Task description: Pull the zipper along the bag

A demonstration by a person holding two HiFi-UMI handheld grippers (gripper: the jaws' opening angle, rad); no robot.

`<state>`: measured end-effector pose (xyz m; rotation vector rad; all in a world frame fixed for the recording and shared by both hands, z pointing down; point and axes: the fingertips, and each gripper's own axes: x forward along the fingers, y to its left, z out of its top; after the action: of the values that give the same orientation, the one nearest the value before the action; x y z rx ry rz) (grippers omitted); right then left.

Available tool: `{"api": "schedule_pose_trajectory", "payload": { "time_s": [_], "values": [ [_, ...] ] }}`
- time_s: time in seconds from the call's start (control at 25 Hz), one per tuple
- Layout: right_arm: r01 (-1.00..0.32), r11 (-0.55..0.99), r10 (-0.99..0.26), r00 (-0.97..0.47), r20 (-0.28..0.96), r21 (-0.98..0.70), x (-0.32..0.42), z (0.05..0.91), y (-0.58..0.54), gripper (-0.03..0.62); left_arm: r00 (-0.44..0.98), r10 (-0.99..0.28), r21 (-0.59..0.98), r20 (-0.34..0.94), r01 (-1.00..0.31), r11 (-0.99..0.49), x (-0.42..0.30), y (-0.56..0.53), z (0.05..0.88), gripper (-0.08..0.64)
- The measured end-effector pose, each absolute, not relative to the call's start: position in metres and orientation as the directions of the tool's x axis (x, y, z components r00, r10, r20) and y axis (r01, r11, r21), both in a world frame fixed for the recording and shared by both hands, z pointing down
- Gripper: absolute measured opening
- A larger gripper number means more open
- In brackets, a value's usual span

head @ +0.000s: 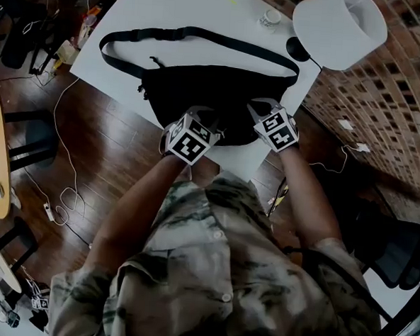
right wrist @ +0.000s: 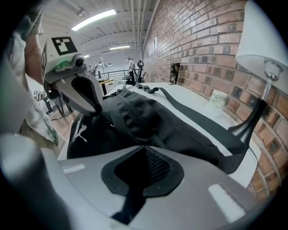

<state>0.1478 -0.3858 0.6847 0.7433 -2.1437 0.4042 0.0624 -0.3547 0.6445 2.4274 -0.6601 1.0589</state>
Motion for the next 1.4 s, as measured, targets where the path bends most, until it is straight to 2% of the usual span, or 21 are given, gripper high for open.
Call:
{"api": "schedule_pose_trajectory", "payload": {
  "time_s": [0.24, 0.4, 0.48, 0.6, 0.76, 0.96, 1.12, 1.24, 1.4],
  "values": [
    [-0.701, 0.638, -0.276, -0.594, 0.755, -0.319, 0.156, 0.687, -0.393, 0.006, 0.605, -0.176, 0.197, 0.777, -0.498, -0.844, 0.06, -0.354, 0.663, 0.023],
    [-0.671, 0.399, -0.154, -0.721, 0.676, -0.625, 0.163, 0.687, -0.401, 0.006, 0.611, -0.159, 0.205, 0.775, -0.482, -0.852, 0.062, -0.356, 0.665, 0.023],
    [-0.65, 0.304, -0.094, -0.748, 0.657, -0.696, 0.165, 0.688, -0.403, 0.005, 0.616, -0.159, 0.204, 0.772, -0.476, -0.855, 0.062, -0.356, 0.664, 0.023],
    [-0.652, 0.23, -0.058, -0.75, 0.659, -0.722, 0.166, 0.689, -0.406, 0.005, 0.623, -0.166, 0.207, 0.764, -0.48, -0.852, 0.061, -0.357, 0.665, 0.023],
    [-0.649, 0.185, -0.082, -0.758, 0.647, -0.738, 0.166, 0.689, -0.408, 0.003, 0.638, -0.177, 0.216, 0.749, -0.488, -0.845, 0.057, -0.357, 0.663, 0.023],
    [-0.655, 0.178, -0.097, -0.754, 0.65, -0.734, 0.168, 0.689, -0.409, 0.003, 0.647, -0.187, 0.227, 0.739, -0.501, -0.835, 0.051, -0.36, 0.661, 0.023],
    [-0.657, 0.178, -0.103, -0.753, 0.65, -0.733, 0.169, 0.689, -0.407, 0.005, 0.641, -0.218, 0.23, 0.735, -0.54, -0.81, 0.015, -0.366, 0.652, 0.021],
    [-0.663, 0.19, -0.115, -0.747, 0.655, -0.724, 0.17, 0.69, -0.409, 0.005, 0.658, -0.2, 0.224, 0.726, -0.501, -0.836, 0.008, -0.361, 0.646, 0.024],
    [-0.684, 0.201, -0.127, -0.728, 0.674, -0.701, 0.171, 0.691, -0.407, 0.003, 0.681, -0.201, 0.288, 0.704, -0.533, -0.796, 0.006, -0.366, 0.65, 0.025]
  ]
}}
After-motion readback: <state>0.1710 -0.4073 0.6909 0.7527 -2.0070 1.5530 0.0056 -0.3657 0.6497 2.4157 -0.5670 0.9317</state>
